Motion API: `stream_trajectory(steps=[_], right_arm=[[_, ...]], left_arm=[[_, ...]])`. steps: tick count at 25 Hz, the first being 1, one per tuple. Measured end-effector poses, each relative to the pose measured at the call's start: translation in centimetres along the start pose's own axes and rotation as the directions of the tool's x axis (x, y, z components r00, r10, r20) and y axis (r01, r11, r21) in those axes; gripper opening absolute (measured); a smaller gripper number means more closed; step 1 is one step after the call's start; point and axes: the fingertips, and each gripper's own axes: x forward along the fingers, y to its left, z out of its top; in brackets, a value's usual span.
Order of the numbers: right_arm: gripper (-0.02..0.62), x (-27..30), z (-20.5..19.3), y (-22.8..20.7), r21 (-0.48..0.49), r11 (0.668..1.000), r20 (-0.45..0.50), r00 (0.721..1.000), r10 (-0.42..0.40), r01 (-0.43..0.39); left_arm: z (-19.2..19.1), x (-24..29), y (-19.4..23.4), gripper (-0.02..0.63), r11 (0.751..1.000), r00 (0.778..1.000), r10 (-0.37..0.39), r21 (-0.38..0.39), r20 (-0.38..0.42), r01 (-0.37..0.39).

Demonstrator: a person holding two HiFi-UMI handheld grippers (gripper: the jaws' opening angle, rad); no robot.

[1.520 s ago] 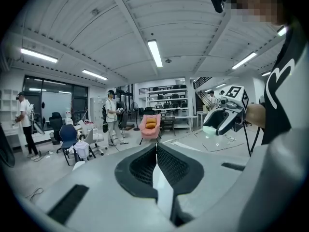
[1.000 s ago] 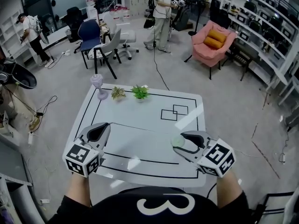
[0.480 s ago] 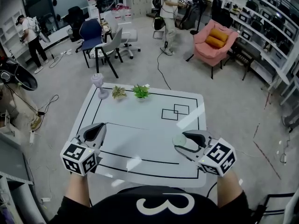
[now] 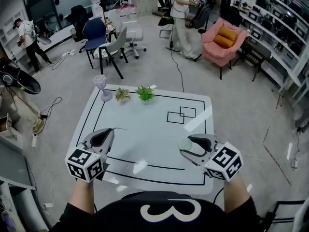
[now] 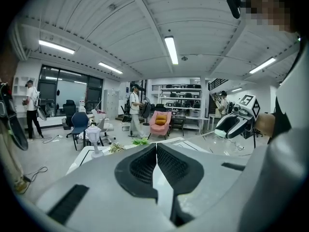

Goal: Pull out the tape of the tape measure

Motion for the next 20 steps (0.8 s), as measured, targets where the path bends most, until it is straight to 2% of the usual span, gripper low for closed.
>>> stream_trajectory(steps=[5, 10, 16, 20], right_arm=[[0.218, 1.0, -1.4, -1.0, 0.013, 1.000, -0.034, 0.999, -0.008, 0.009], [0.219, 2.9, -4.5, -2.5, 0.045, 0.999, -0.090, 0.996, -0.013, 0.017], [0.219, 5.5, -9.5, -3.5, 0.105, 0.994, -0.158, 0.987, 0.011, 0.006], [0.219, 7.2, -12.6, -3.5, 0.160, 0.987, -0.186, 0.983, 0.009, 0.021]], left_arm=[[-1.1, 1.2, 0.1, 0.011, 1.000, 1.000, 0.001, -0.015, -0.020, -0.001], [-3.8, 3.3, -0.1, 0.011, 0.999, 0.996, -0.016, -0.053, -0.092, 0.011], [-8.9, 5.7, -0.6, 0.011, 0.992, 0.975, -0.045, -0.125, -0.218, 0.018], [-12.6, 6.8, -1.0, 0.011, 0.983, 0.960, -0.063, -0.186, -0.274, 0.012]])
